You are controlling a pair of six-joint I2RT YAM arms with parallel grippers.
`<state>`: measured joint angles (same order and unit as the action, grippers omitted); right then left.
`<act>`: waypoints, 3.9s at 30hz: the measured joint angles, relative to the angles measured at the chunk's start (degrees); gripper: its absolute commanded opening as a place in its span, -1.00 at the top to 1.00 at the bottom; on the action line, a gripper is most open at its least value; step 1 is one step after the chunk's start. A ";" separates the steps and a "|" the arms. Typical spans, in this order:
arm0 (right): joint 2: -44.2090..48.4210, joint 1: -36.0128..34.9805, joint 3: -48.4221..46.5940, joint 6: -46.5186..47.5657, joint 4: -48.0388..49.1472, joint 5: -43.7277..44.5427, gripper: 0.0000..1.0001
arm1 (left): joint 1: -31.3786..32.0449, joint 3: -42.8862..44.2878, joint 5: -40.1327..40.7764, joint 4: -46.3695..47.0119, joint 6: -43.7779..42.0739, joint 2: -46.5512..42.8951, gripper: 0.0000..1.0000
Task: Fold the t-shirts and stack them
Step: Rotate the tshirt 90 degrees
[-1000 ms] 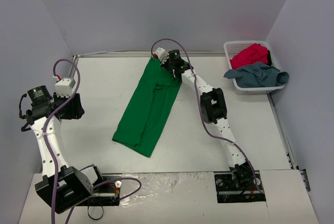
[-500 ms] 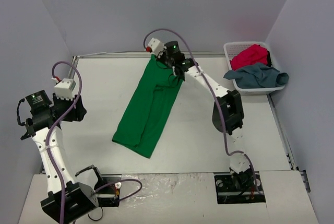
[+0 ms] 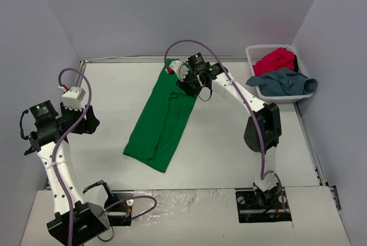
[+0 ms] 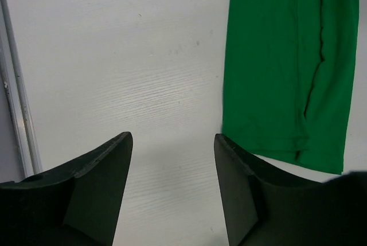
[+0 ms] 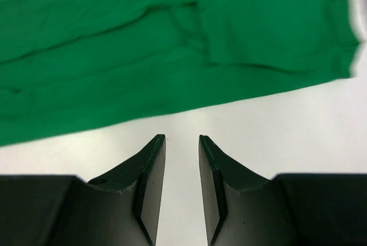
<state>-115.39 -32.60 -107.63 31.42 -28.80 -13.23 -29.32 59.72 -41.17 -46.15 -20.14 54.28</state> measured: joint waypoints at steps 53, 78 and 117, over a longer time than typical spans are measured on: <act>-21.29 -9.81 -8.83 0.11 -12.55 -3.54 0.61 | -0.02 -1.46 -2.54 -0.07 0.28 -2.45 -0.31; -21.33 -9.73 -8.85 0.11 -12.57 -3.23 1.00 | 0.00 -1.46 -2.95 -0.07 0.26 -3.06 -0.33; -23.71 -9.42 -12.79 0.55 -12.63 -1.62 0.54 | -0.02 -2.27 -2.95 -0.02 0.26 -3.08 -0.34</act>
<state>-139.11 -42.02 -120.42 31.97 -41.43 -14.85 -29.34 57.45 -44.12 -46.17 -19.88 51.20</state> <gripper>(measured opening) 0.274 0.666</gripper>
